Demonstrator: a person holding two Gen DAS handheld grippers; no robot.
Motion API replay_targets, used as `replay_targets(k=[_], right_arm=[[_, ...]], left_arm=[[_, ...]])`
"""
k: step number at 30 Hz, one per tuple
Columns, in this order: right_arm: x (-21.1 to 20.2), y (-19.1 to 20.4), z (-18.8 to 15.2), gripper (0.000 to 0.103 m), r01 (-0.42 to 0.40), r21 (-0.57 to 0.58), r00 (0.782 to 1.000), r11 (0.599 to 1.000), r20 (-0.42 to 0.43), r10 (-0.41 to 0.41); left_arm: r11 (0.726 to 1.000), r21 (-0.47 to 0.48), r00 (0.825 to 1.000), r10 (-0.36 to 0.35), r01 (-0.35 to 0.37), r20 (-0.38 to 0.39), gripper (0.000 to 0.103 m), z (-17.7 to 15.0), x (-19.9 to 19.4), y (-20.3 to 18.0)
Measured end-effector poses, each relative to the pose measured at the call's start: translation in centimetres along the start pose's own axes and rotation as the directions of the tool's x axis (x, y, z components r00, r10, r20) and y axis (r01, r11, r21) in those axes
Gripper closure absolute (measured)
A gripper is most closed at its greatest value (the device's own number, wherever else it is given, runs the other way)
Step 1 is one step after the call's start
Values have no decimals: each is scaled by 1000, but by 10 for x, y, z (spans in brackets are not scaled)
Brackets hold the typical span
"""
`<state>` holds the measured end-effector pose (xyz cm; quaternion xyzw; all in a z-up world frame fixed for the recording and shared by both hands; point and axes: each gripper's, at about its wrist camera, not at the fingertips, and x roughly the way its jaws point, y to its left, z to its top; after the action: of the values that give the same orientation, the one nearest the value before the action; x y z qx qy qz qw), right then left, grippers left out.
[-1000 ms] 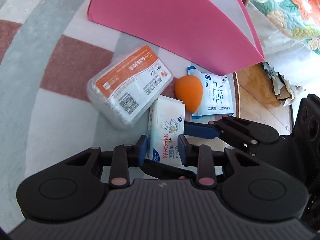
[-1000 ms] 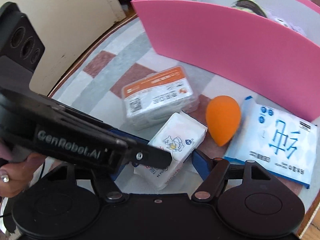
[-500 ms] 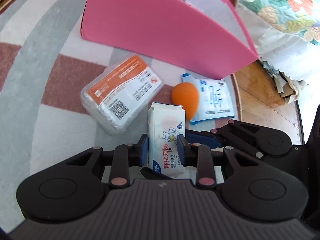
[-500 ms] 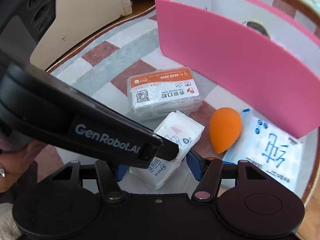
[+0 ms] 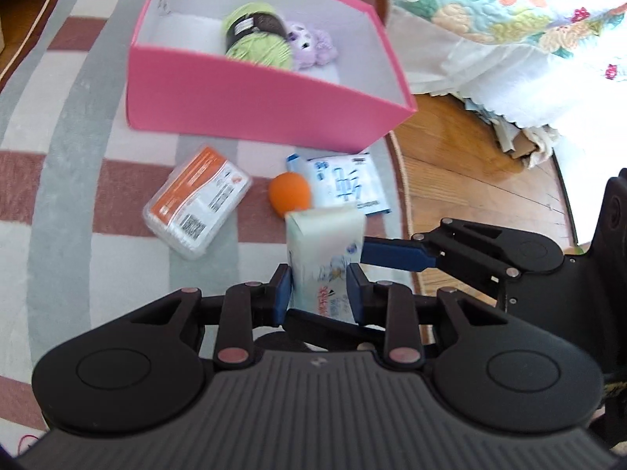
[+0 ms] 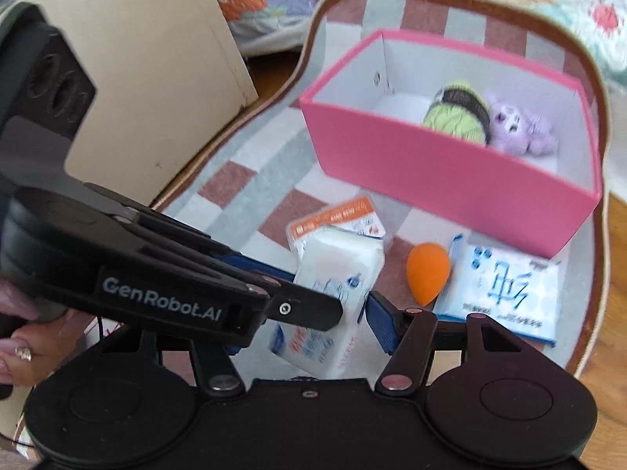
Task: Organize objects
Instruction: 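Carry the white tissue pack into the pink box and release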
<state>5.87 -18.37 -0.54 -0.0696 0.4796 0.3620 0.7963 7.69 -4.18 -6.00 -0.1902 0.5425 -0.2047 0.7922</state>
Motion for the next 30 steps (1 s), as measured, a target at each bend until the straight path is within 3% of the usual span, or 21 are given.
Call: replay_targets(k=[10, 16, 22, 30], right_arm=[[-56, -7, 38, 43, 65, -14, 987, 998, 145, -62], [-74, -38, 78, 55, 151, 40, 968, 988, 196, -156], [-60, -85, 113, 58, 217, 83, 957, 973, 179, -229], [-3, -142, 127, 59, 284, 101, 955, 954, 61, -291]], left_arm=[[995, 100, 993, -29, 18, 112, 73, 60, -41, -42], [981, 194, 984, -25, -10, 175, 74, 113, -34, -72], [990, 138, 990, -42, 23, 134, 74, 163, 10, -75], [1000, 0, 998, -18, 19, 53, 73, 183, 98, -52]])
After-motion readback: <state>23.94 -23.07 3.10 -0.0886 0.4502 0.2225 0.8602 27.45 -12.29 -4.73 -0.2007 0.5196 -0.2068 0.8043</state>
